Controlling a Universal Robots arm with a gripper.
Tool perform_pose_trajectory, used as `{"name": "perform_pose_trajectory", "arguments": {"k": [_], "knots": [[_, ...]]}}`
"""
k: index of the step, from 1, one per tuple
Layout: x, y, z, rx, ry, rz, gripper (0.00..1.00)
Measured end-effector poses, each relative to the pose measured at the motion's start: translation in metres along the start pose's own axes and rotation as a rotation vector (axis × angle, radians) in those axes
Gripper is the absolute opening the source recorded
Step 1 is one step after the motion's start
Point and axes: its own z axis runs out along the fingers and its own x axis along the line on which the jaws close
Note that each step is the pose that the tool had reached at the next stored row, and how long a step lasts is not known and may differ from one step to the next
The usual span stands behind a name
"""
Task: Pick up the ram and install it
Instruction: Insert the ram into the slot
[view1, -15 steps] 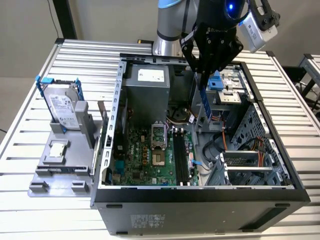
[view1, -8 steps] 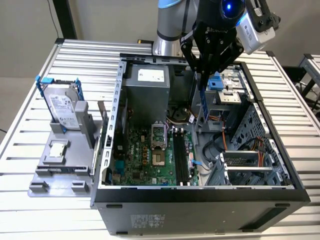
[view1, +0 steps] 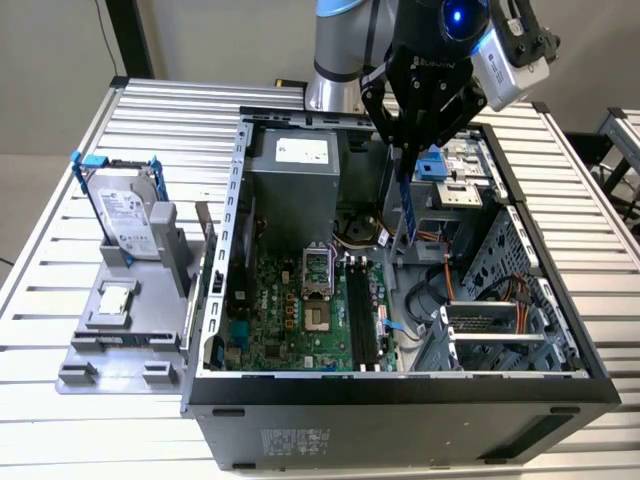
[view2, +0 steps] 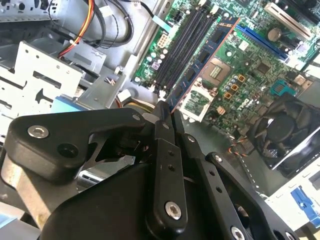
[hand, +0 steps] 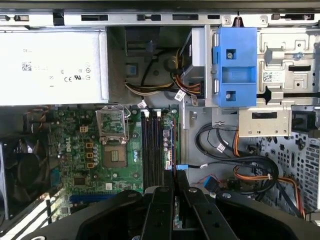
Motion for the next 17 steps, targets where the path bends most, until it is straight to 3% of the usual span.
{"name": "perform_pose_trajectory", "arguments": {"k": [7,17], "knots": [[-0.0015,0.0,0.0046,-0.0001,-0.0014,0.0,0.0],[-0.002,-0.0001,0.0161,-0.0009,-0.0059,0.002,0.0]]}}
